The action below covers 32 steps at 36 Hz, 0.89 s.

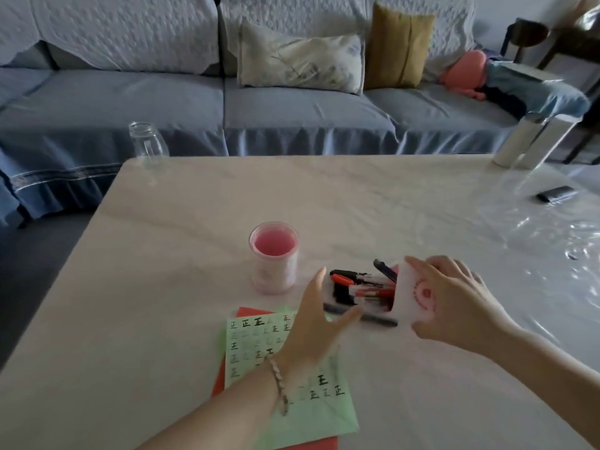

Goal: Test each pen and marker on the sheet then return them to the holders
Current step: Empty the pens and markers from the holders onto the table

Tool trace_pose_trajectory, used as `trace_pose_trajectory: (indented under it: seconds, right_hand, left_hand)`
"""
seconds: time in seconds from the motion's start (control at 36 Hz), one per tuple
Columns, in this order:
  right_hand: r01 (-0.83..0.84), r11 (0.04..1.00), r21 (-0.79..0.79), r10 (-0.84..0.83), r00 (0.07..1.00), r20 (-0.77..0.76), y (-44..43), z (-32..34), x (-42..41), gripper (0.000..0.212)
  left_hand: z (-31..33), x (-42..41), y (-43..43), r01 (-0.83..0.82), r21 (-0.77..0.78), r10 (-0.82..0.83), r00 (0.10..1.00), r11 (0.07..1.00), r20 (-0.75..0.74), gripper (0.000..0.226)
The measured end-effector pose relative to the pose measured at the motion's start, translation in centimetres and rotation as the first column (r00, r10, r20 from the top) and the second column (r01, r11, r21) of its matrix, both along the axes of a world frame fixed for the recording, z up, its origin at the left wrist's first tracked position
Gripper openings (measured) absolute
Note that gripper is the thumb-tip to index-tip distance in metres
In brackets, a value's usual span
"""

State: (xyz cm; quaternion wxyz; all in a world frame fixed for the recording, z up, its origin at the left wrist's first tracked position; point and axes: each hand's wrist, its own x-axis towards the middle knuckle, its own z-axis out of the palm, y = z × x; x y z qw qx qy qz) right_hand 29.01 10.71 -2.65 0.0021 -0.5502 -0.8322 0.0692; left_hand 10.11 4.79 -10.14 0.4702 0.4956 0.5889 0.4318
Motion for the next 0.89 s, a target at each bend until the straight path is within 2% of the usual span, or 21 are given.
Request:
trace_pose_trajectory:
  seconds: [0.08, 0.19, 0.31, 0.39, 0.44, 0.53, 0.67, 0.69, 0.75, 0.83, 0.89]
  right_hand:
    - [-0.054, 0.998, 0.028, 0.050, 0.991, 0.125, 1.7, -0.1, -0.3, 0.092]
    - [-0.097, 0.994, 0.049, 0.089, 0.985, 0.150, 2.8, -0.5, -1.0, 0.093]
    - [-0.185, 0.978, 0.091, 0.166, 0.969, 0.185, 3.0, -0.8, -0.9, 0.091]
    - [-0.256, 0.942, 0.219, 0.207, 0.953, 0.222, 3.3, -1.6, 0.0, 0.092]
    - [-0.263, 0.903, 0.339, 0.184, 0.952, 0.246, 3.7, -2.2, 1.1, 0.093]
    - [-0.257, 0.882, 0.396, 0.143, 0.945, 0.295, 3.8, -2.2, 2.9, 0.095]
    - [-0.218, 0.867, 0.449, 0.086, 0.952, 0.295, 2.9, -1.7, 6.1, 0.094]
    - [-0.213, 0.861, 0.461, 0.083, 0.954, 0.287, 2.7, -1.5, 6.6, 0.095]
    - [-0.213, 0.850, 0.481, 0.088, 0.959, 0.268, 2.4, -1.4, 7.5, 0.096]
    - [-0.235, 0.830, 0.506, 0.121, 0.961, 0.247, 2.2, -1.0, 8.0, 0.096]
    - [-0.264, 0.810, 0.523, 0.160, 0.958, 0.236, 2.2, -0.6, 8.1, 0.094]
  left_hand:
    - [-1.2, 1.7, 1.7, -0.007, 0.038, 0.010, 0.998, 0.999, -0.065, 0.093]
    - [-3.2, 3.1, 3.4, 0.087, 0.057, -0.061, 0.930, 0.995, -0.361, 0.086]
    - [-4.4, 3.3, 4.4, 0.186, 0.082, -0.085, 0.740, 0.979, -0.667, 0.076]
    - [-5.4, 3.4, 4.9, 0.210, 0.085, -0.051, 0.571, 0.974, -0.820, 0.071]
    - [-5.9, 3.5, 5.3, 0.194, 0.098, -0.025, 0.547, 0.976, -0.837, 0.076]
    - [-6.3, 3.7, 5.2, 0.225, -0.011, -0.129, 0.517, 0.974, -0.846, 0.098]
    - [-5.8, 3.2, 5.7, 0.287, -0.030, -0.163, 0.453, 0.957, -0.876, 0.087]
    - [-5.7, 3.1, 5.9, 0.297, -0.011, -0.144, 0.429, 0.955, -0.892, 0.088]
    - [-5.3, 3.0, 6.1, 0.326, -0.078, -0.200, 0.361, 0.942, -0.911, 0.092]
    - [-4.5, 2.8, 6.5, 0.326, -0.180, -0.280, 0.295, 0.928, -0.914, 0.057]
    - [-4.2, 2.6, 6.8, 0.327, -0.207, -0.306, 0.287, 0.922, -0.908, 0.049]
